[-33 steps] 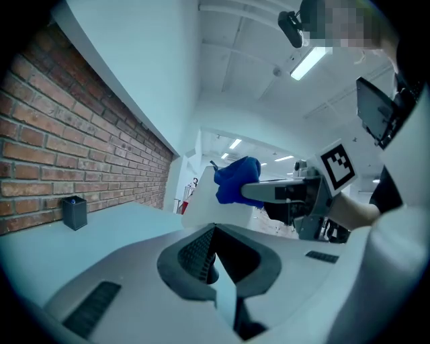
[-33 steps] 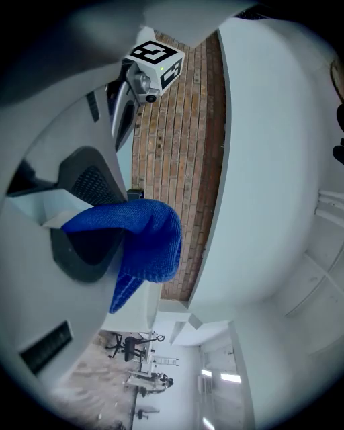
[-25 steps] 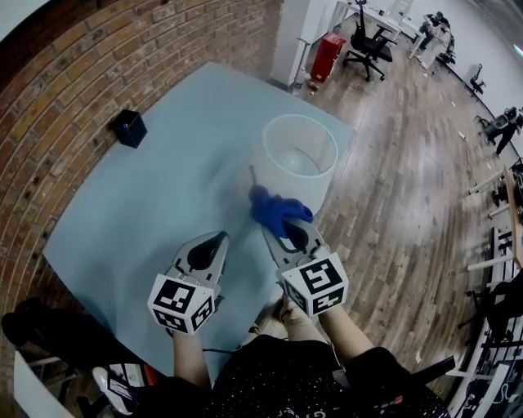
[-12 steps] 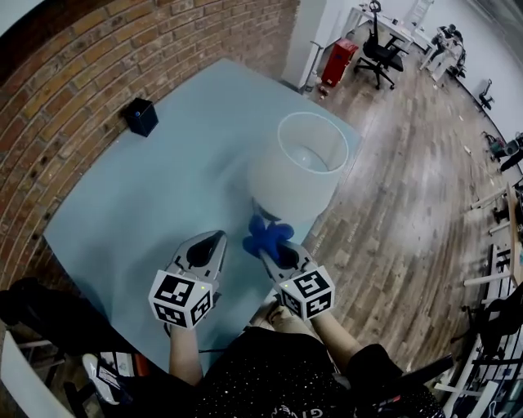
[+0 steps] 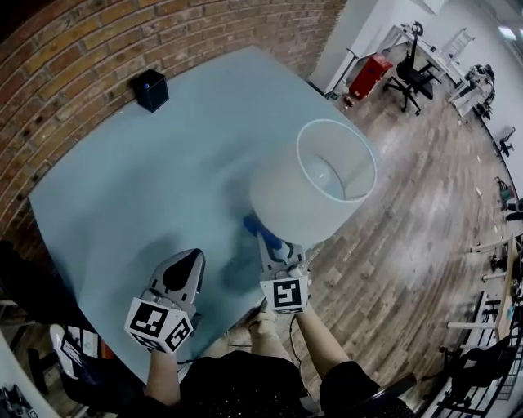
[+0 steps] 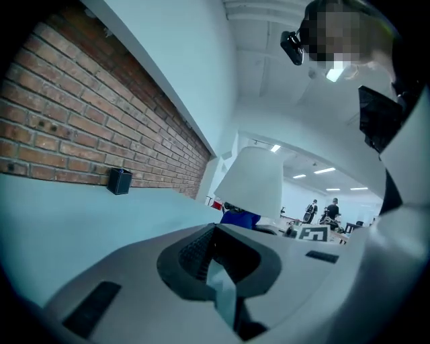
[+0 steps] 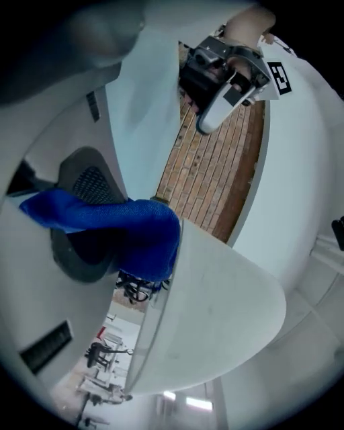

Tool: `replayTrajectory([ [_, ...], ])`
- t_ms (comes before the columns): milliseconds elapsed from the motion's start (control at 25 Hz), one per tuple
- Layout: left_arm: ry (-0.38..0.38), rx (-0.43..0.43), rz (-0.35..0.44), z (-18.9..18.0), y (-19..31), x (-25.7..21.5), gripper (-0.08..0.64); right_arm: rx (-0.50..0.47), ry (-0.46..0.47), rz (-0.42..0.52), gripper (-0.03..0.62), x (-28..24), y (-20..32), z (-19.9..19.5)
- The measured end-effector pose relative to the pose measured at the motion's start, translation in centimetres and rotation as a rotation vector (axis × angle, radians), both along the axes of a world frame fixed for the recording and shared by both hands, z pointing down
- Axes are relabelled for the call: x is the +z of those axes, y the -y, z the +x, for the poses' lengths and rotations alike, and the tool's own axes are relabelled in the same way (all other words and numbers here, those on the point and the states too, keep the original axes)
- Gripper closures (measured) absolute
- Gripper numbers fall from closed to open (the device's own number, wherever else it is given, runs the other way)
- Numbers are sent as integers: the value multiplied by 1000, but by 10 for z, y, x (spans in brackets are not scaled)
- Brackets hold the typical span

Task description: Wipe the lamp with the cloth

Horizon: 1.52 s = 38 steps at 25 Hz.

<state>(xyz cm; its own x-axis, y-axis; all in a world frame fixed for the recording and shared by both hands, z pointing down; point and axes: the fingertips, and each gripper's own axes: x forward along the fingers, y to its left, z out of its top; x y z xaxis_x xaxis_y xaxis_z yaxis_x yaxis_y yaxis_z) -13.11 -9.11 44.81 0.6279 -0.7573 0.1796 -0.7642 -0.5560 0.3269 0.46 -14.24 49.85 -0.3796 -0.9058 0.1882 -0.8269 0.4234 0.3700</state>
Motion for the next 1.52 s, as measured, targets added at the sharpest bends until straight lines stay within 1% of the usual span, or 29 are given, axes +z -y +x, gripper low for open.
replayTrajectory([
  [120, -9, -4, -9, 4, 2, 7, 552, -3, -50, 47, 517, -7, 22, 11],
  [280, 12, -13, -11, 8, 5, 11, 551, -34, -53, 77, 518, -10, 40, 16],
  [360, 11, -16, -13, 10, 5, 11, 551, -55, -85, 77, 518, -7, 42, 15],
  [520, 13, -34, -23, 12, 6, 16, 551, -69, -122, 85, 517, 1, 42, 13],
  [600, 11, -43, -29, 13, 6, 18, 551, -76, -148, 69, 518, 4, 42, 10],
  [680, 7, -48, -32, 16, 7, 19, 551, -93, -151, 49, 518, 9, 41, 6],
  [800, 1, -53, -35, 21, 7, 20, 552, -93, -153, -17, 518, 27, 39, 6],
  [960, 6, -61, -42, 24, 5, 23, 551, -58, -139, -146, 517, 52, 43, 17],
  [1040, 10, -64, -47, 23, 7, 25, 551, -56, -108, -214, 518, 61, 45, 17],
  [1120, 12, -65, -53, 23, 8, 27, 551, -54, -45, -291, 518, 68, 45, 15],
  [1160, 12, -64, -55, 24, 8, 27, 551, -61, -6, -336, 518, 72, 43, 14],
  [1240, 12, -60, -55, 27, 8, 25, 551, -109, 46, -434, 517, 79, 34, 8],
  [1320, 20, -56, -52, 34, 8, 22, 551, -175, 49, -504, 517, 86, 20, 3],
  [1400, 34, -59, -44, 41, 6, 19, 551, -220, 50, -512, 518, 85, 4, 5],
  [1520, 37, -103, -31, 52, 4, 14, 551, -287, 101, -451, 518, 68, -19, 15],
])
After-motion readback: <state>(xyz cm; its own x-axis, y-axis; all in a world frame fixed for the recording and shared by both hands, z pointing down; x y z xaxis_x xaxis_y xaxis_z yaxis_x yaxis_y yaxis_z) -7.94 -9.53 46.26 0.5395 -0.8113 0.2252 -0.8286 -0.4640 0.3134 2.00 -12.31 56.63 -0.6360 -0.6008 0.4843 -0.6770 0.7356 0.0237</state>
